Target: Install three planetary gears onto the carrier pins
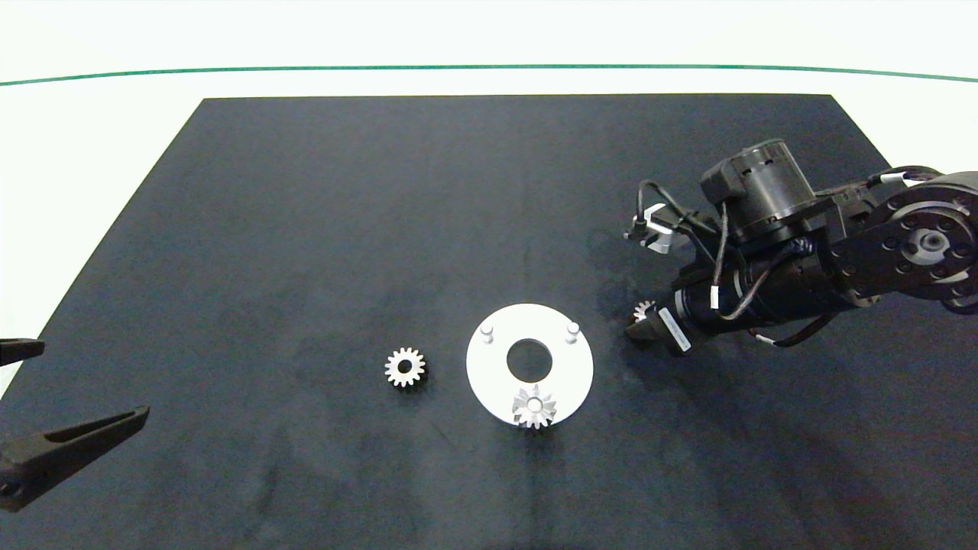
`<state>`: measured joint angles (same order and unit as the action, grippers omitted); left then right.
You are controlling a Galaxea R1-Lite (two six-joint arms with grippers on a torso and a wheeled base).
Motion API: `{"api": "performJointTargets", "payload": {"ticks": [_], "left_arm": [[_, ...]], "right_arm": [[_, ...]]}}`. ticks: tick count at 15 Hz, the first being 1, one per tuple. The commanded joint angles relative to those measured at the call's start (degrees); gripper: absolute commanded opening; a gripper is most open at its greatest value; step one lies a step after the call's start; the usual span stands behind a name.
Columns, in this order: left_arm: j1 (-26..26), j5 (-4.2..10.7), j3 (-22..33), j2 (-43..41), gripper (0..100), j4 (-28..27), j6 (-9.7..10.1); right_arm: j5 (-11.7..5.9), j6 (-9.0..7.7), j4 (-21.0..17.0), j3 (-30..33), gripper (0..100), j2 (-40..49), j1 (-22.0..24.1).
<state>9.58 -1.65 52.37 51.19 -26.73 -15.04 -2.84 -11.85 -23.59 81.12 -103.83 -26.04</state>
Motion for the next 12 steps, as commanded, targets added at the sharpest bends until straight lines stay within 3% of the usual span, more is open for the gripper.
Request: {"api": "performJointTargets", "payload": {"ticks": [1,8,12], "left_arm": [[0.0,-0.02,0.0,0.1,100,-0.2,-0.07],[0.0,-0.02,0.0,-0.1,100,-0.2,-0.07],[0.0,-0.02,0.1,-0.1,100,-0.2,-0.07]], "right_arm": [[0.38,-0.1,-0.1,-0.2,4,-0.1,0.0],[0.38,-0.37,-0.4,-1.4,4,4.5,-0.6],[0.38,-0.28,-0.4,-2.7,4,7.6,-4.5]]}}
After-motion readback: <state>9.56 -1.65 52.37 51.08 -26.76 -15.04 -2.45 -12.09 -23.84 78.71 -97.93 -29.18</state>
